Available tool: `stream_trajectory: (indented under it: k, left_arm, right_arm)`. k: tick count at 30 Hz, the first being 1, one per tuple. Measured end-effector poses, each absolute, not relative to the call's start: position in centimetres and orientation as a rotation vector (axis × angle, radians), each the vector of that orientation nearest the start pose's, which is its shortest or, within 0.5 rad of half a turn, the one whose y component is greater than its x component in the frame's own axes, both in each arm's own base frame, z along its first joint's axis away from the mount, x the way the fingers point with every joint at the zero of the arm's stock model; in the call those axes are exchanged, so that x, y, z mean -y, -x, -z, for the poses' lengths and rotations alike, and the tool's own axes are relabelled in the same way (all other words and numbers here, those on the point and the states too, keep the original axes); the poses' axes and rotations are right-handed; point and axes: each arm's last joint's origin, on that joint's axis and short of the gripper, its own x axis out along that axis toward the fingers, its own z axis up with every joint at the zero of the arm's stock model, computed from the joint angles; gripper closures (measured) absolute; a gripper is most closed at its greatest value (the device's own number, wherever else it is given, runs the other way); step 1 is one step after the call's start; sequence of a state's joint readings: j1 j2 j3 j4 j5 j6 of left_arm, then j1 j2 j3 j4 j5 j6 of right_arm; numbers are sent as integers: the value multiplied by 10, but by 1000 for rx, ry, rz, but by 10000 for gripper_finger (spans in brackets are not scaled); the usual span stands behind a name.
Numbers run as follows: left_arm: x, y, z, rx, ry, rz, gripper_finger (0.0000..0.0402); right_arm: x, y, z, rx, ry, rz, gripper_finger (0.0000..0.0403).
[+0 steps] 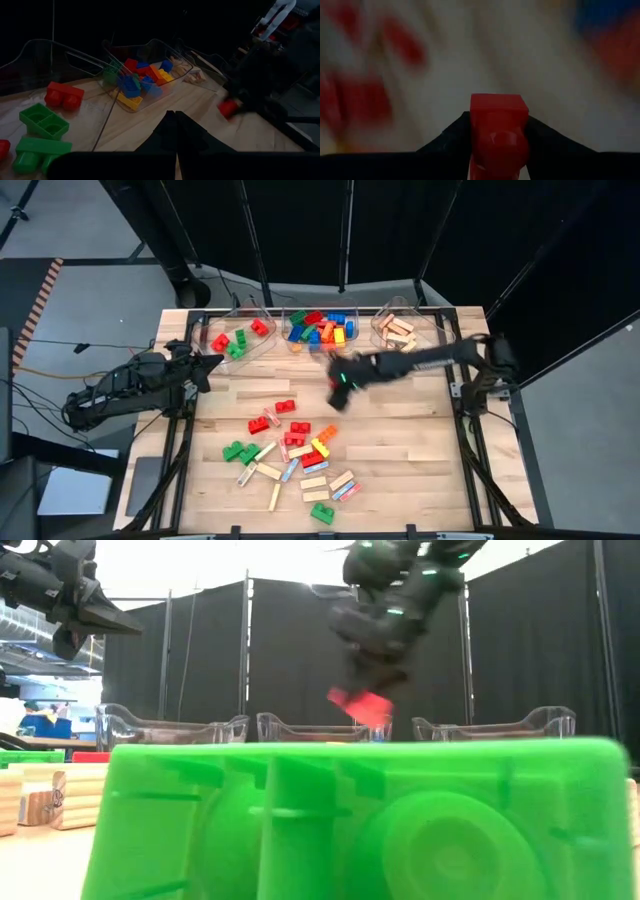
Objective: Sort blocks by size
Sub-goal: Put the small red game piece into the left transparent bin
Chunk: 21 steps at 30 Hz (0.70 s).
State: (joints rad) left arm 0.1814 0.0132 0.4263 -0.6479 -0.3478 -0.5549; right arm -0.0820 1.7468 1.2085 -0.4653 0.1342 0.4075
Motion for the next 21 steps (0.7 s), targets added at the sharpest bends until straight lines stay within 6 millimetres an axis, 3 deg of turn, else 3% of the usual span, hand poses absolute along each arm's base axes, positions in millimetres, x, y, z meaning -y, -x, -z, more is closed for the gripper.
stream_trajectory:
  k: [7,14,17,21]
  left_arm:
    - [-19,-46,-238,-79,515,-599,399]
    - [-19,-46,-238,-75,513,-614,399]
    - [-20,-45,-238,-72,511,-623,400]
    - [-20,-45,-238,-72,511,-624,399]
  right_arm:
    - [125,-431,-256,-656,-268,400,256]
    - [168,-499,-279,-474,-190,369,256]
    - [177,-523,-275,-420,-168,364,256]
    - [183,-544,-243,-326,-143,320,256]
